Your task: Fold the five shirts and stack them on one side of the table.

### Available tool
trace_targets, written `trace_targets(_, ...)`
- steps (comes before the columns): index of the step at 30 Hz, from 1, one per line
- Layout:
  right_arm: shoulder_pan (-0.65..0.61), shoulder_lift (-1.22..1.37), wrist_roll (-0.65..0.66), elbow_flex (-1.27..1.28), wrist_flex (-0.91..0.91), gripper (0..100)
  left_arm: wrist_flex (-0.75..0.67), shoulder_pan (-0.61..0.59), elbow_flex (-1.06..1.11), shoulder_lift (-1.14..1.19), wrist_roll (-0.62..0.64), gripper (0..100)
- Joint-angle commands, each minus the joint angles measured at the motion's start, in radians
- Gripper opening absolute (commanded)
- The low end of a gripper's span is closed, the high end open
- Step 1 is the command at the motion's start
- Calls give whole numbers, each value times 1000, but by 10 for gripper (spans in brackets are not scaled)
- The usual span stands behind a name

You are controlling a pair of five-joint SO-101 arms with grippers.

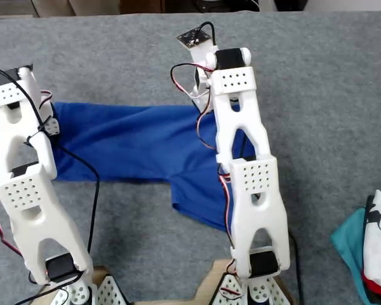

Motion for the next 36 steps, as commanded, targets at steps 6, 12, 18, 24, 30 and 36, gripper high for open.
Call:
trace_targets(6,90,-99,2,-8,14,5,58,-12,-89,-19,0,242)
trace_targets(12,99,-41,2,-10,12,5,72,-2,-255,-19,2,247)
trace_targets(18,147,74,2,-12,5,5,55,81,-342,-8,15,243)
trace_targets(24,196,91,2,-12,5,5,-186,138,-284,15,170,110)
trace_targets(30,243,97,2,-4,-6,5,-419,167,-224,154,181,33)
trace_targets(36,312,97,11,-1,-29,5,-457,158,-318,298,181,24)
